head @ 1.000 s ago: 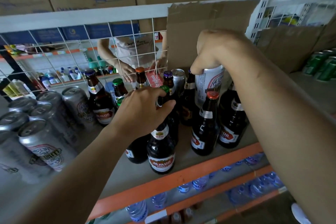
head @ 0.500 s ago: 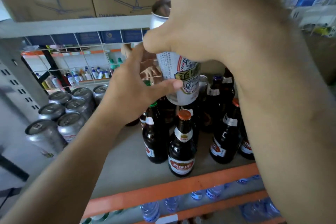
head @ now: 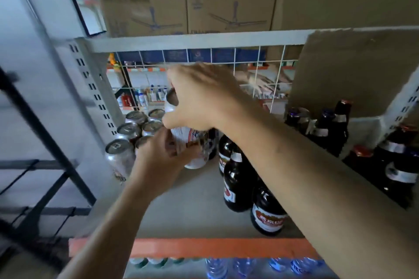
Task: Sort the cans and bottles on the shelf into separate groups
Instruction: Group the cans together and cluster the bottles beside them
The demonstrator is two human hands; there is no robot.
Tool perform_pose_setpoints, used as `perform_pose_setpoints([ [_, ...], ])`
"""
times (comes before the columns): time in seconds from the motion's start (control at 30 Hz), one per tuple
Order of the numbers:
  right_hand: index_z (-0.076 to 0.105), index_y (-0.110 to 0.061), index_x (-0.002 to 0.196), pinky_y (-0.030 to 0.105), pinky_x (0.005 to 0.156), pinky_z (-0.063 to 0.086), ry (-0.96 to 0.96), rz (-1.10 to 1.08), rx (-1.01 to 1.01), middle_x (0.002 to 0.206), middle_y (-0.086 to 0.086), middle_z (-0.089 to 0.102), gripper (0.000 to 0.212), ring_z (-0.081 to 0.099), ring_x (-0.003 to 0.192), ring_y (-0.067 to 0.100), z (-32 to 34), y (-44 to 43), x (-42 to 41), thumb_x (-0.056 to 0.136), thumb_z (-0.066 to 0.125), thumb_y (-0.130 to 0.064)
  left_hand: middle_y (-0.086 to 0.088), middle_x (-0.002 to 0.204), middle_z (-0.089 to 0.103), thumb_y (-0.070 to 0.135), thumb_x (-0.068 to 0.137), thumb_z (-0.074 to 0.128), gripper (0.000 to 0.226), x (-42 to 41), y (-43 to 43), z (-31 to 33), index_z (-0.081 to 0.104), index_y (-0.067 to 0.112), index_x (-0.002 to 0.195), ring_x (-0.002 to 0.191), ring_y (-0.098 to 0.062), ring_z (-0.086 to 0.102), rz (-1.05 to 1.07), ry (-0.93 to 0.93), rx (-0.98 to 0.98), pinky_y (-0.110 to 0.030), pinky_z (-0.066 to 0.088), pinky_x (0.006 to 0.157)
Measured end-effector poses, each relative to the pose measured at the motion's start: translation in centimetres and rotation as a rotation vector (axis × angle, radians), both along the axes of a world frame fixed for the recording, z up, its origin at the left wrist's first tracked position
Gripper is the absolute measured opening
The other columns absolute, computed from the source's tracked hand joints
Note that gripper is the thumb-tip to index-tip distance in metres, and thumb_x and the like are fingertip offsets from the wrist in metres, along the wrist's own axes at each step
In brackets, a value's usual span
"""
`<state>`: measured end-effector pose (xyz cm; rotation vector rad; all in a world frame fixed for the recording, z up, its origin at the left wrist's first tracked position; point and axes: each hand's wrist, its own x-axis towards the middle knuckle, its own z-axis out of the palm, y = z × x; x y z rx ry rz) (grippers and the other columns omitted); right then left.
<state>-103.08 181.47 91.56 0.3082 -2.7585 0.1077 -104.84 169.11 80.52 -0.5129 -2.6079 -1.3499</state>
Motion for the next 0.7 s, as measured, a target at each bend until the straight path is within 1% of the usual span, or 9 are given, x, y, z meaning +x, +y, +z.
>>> perform_pose_setpoints([
  [0.03, 0.046, -0.018, 0.081, 0.028, 0.05, 0.033, -0.037, -0.012, 0.013, 0.071, -0.005, 0.047, 0.038, 0.042, 0.058, 0.013, -0.7, -0.6, -0.4, 0.072, 0.074, -0.043, 0.011, 0.078, 0.067, 0.046, 0.071, 0.074, 0.029, 0.0, 0.1, -1.4, 0.059, 0.027, 0.086, 0.077, -0.008, 0.065, 0.051, -0.033, -0.059, -0.033, 0.052, 0.066],
  [0.1, 0.045, -0.016, 0.08, 0.026, 0.047, 0.025, -0.149, -0.017, 0.05, 0.068, -0.005, 0.043, 0.037, 0.037, 0.054, 0.011, -2.9, -1.3, -1.1, 0.073, 0.075, -0.038, 0.005, 0.08, 0.066, 0.052, 0.078, 0.064, 0.033, -0.1, 0.1, -4.2, 0.057, 0.022, 0.088, 0.077, -0.019, 0.063, 0.086, -0.124, -0.162, -0.036, 0.049, 0.064],
  [0.2, 0.042, -0.014, 0.066, 0.025, 0.047, 0.029, -0.326, -0.065, 0.018, 0.063, -0.001, 0.042, 0.037, 0.041, 0.053, 0.017, -6.4, -1.6, -3.1, 0.072, 0.074, -0.03, 0.002, 0.091, 0.068, 0.055, 0.081, 0.056, 0.037, -0.2, -0.2, -7.6, 0.06, 0.02, 0.093, 0.09, -0.022, 0.063, 0.041, -0.213, -0.246, -0.032, 0.047, 0.071],
  [0.27, 0.04, -0.013, 0.061, 0.024, 0.046, 0.032, -0.392, -0.114, -0.003, 0.06, 0.0, 0.042, 0.037, 0.043, 0.052, 0.02, -8.3, -1.4, -4.3, 0.073, 0.072, -0.026, 0.0, 0.104, 0.067, 0.051, 0.082, 0.057, 0.038, 0.0, -0.9, -9.1, 0.061, 0.022, 0.107, 0.099, -0.02, 0.062, 0.017, -0.275, -0.261, -0.032, 0.048, 0.079],
  [0.4, 0.047, -0.011, 0.069, 0.026, 0.045, 0.034, -0.411, -0.197, -0.096, 0.065, 0.002, 0.051, 0.029, 0.046, 0.051, 0.018, -11.1, -1.3, -5.4, 0.075, 0.072, -0.025, -0.011, 0.125, 0.06, 0.035, 0.089, 0.058, 0.052, 0.8, -2.0, -10.2, 0.045, 0.019, 0.137, 0.103, -0.02, 0.059, -0.108, -0.397, -0.248, -0.031, 0.046, 0.087],
  [0.5, 0.052, -0.009, 0.081, 0.027, 0.047, 0.036, -0.377, -0.229, -0.158, 0.069, 0.002, 0.052, 0.028, 0.048, 0.054, 0.018, -11.0, -1.2, -6.1, 0.077, 0.073, -0.027, -0.007, 0.146, 0.044, 0.037, 0.09, 0.056, 0.065, 0.8, -2.4, -10.5, 0.03, 0.016, 0.147, 0.129, -0.019, 0.046, -0.163, -0.361, -0.35, -0.023, 0.036, 0.097],
  [0.53, 0.053, -0.009, 0.085, 0.028, 0.049, 0.039, -0.368, -0.236, -0.17, 0.071, 0.003, 0.052, 0.029, 0.049, 0.056, 0.018, -10.7, -1.2, -6.3, 0.077, 0.073, -0.028, -0.006, 0.148, 0.041, 0.036, 0.091, 0.055, 0.066, 0.7, -2.4, -10.4, 0.029, 0.015, 0.147, 0.131, -0.018, 0.043, -0.171, -0.337, -0.383, -0.02, 0.034, 0.096],
  [0.63, 0.056, -0.005, 0.095, 0.034, 0.058, 0.047, -0.345, -0.23, -0.238, 0.082, 0.008, 0.059, 0.033, 0.059, 0.07, 0.026, -10.6, -1.2, -7.3, 0.079, 0.074, -0.027, -0.008, 0.135, 0.054, 0.033, 0.09, 0.056, 0.06, 0.1, -2.1, -10.1, 0.036, 0.017, 0.144, 0.115, -0.02, 0.054, -0.206, -0.254, -0.41, -0.021, 0.038, 0.085],
  [0.7, 0.055, -0.003, 0.099, 0.034, 0.056, 0.045, -0.337, -0.223, -0.28, 0.08, 0.007, 0.057, 0.034, 0.058, 0.07, 0.026, -10.6, -1.3, -8.0, 0.079, 0.074, -0.024, -0.011, 0.125, 0.06, 0.033, 0.09, 0.055, 0.059, -0.3, -2.1, -10.2, 0.037, 0.018, 0.144, 0.103, -0.021, 0.057, -0.206, -0.253, -0.431, -0.023, 0.039, 0.078],
])
